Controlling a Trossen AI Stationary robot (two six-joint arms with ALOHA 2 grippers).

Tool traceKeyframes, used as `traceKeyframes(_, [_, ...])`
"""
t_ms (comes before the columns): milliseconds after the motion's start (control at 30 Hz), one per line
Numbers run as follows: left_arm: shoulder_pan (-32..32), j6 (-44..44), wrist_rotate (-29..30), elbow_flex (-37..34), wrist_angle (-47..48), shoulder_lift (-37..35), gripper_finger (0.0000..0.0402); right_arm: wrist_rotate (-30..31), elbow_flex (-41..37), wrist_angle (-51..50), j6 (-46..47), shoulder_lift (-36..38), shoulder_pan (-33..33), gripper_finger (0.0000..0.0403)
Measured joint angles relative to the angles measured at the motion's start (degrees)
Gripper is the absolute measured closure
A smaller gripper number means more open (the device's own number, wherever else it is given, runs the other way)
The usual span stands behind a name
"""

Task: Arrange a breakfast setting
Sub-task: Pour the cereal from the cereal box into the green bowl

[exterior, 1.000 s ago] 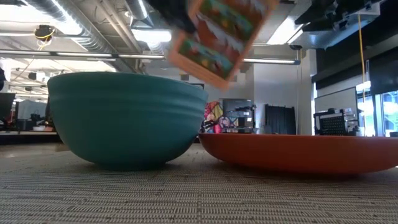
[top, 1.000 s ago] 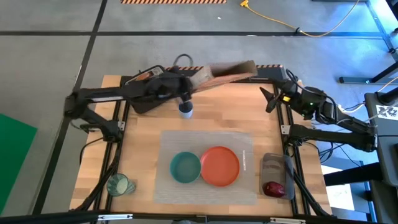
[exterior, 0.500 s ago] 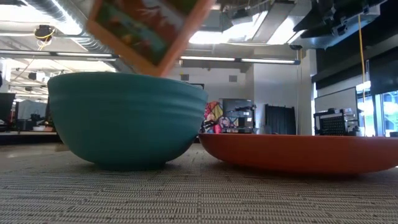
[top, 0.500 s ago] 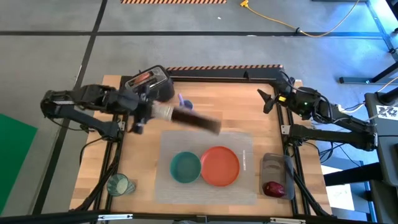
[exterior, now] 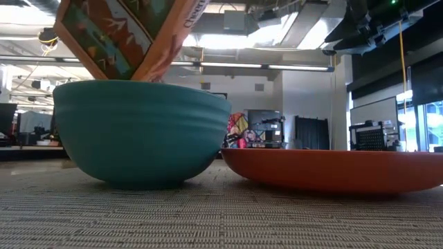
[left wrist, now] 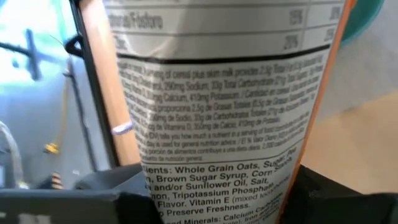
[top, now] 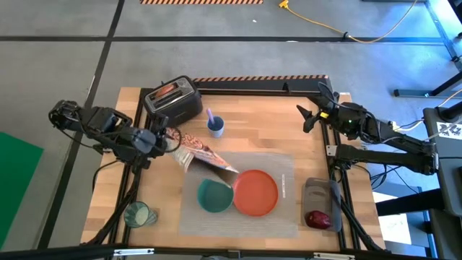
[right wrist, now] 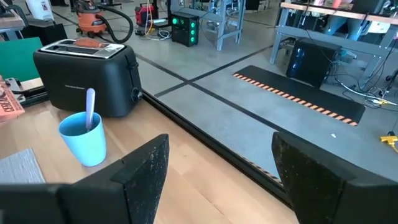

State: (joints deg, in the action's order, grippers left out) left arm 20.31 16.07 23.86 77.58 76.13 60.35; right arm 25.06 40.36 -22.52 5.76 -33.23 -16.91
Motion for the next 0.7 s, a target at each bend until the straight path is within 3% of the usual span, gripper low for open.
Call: traceKeyframes(700, [4.5,24.2,14.6,0.0,4.3,5.6,0.0235,1.5,0.0,-0.8,4.6,-4.0,0.0,0.0130])
